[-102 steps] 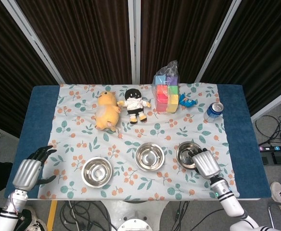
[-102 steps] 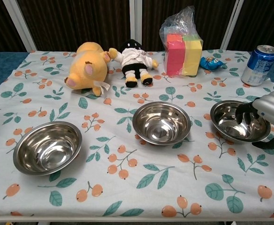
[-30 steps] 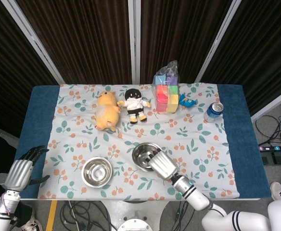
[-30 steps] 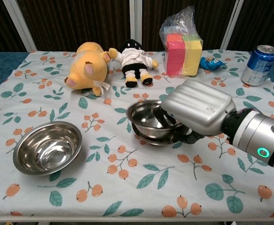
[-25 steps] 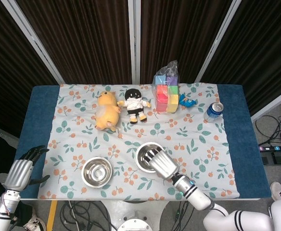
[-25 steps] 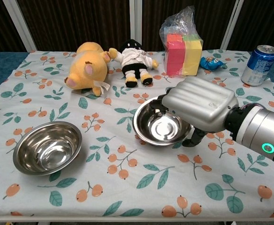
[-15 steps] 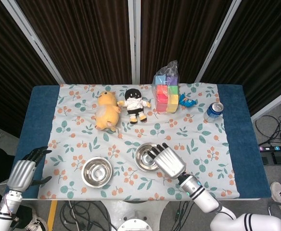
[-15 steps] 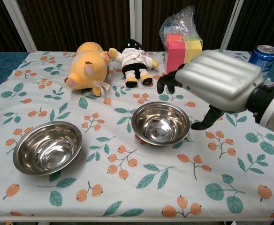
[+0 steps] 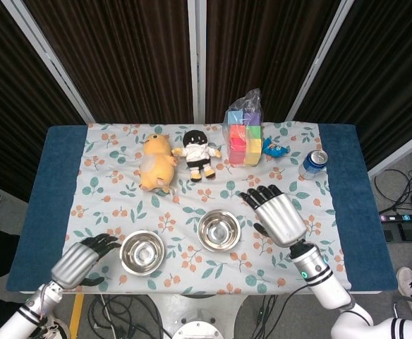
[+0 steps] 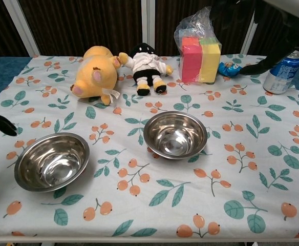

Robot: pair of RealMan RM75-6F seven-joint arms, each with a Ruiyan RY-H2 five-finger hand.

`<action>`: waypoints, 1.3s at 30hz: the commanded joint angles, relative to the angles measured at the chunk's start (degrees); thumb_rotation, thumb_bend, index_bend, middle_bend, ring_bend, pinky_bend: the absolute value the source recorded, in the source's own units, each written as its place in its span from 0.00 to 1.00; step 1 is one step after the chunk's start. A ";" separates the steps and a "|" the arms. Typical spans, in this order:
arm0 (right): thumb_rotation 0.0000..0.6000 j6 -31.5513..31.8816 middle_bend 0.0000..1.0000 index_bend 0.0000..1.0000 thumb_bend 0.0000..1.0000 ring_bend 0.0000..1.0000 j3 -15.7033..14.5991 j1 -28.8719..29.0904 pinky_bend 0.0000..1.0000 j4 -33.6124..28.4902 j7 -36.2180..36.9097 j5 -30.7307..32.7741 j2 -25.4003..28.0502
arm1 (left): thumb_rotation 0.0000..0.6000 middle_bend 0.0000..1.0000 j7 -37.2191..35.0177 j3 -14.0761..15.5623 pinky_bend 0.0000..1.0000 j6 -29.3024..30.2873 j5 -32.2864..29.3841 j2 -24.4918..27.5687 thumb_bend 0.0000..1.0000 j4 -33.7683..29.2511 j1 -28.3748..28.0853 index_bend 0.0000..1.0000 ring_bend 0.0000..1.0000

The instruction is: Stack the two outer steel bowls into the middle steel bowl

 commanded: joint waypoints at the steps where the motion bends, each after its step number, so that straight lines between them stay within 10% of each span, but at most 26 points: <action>1: 1.00 0.74 0.35 0.28 0.00 0.32 0.53 -0.48 0.39 -0.06 1.47 0.40 1.35 | 1.00 0.29 2.94 0.66 0.36 -2.92 1.01 -1.11 0.15 -1.21 -2.06 0.28 0.20; 39: 1.00 2.33 0.36 0.28 0.00 0.31 0.19 -2.05 0.39 4.54 9.99 2.29 4.65 | 1.00 0.53 21.63 -0.18 0.47 -0.65 6.03 -16.77 0.21 14.36 -5.48 0.51 0.37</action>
